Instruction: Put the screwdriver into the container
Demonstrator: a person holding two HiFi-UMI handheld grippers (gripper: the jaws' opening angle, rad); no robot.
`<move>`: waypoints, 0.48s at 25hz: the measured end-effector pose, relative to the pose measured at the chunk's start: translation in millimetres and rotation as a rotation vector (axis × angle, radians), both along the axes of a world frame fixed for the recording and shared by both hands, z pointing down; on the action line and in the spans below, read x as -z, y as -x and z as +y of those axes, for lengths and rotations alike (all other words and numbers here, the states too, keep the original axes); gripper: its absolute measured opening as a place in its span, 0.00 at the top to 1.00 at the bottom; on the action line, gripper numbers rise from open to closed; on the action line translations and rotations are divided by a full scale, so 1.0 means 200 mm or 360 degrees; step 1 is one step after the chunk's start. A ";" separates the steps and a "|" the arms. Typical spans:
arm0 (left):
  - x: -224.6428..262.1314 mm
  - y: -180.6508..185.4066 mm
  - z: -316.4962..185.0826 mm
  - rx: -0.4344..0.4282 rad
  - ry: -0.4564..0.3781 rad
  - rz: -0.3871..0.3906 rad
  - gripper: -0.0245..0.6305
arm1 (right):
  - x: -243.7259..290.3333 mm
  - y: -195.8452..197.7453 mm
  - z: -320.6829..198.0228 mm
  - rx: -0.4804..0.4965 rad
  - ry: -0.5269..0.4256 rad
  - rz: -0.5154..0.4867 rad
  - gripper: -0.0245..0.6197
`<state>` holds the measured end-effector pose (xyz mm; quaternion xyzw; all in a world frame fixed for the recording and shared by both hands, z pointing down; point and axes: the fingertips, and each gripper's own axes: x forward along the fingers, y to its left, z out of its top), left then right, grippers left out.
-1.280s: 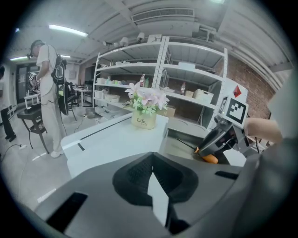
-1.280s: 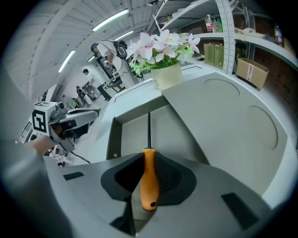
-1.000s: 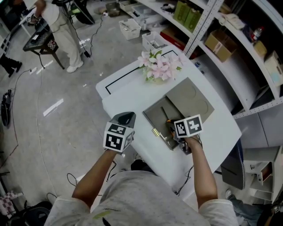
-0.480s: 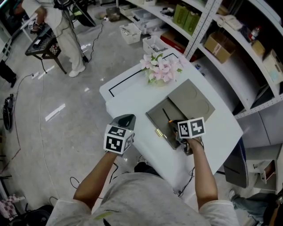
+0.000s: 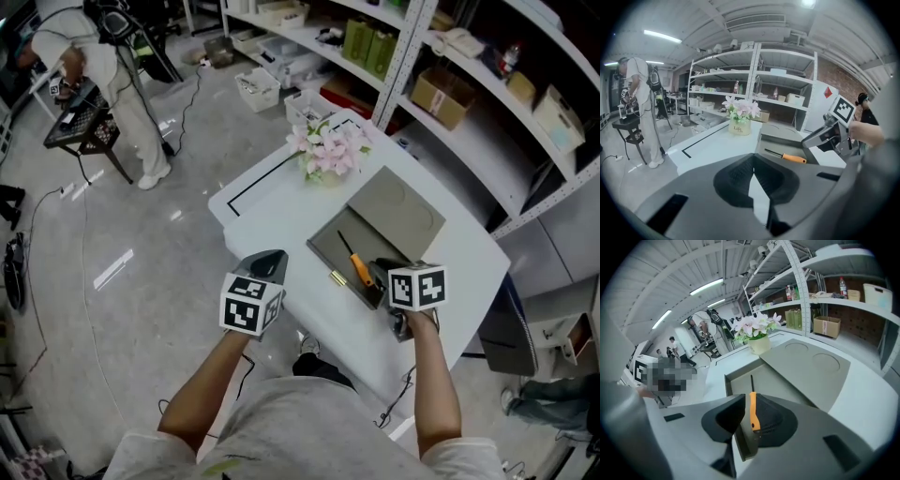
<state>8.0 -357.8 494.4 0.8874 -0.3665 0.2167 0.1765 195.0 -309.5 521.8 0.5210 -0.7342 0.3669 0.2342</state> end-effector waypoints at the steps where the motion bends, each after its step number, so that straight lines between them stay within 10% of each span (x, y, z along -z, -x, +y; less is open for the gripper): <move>1: 0.01 0.00 0.02 -0.0012 -0.0005 0.0001 0.96 | 0.02 0.01 0.03 -0.0019 -0.0022 0.0000 0.84; 12: 0.07 0.03 0.23 -0.0154 -0.0074 0.0020 0.96 | 0.18 0.07 0.35 -0.0259 -0.0273 -0.0018 0.91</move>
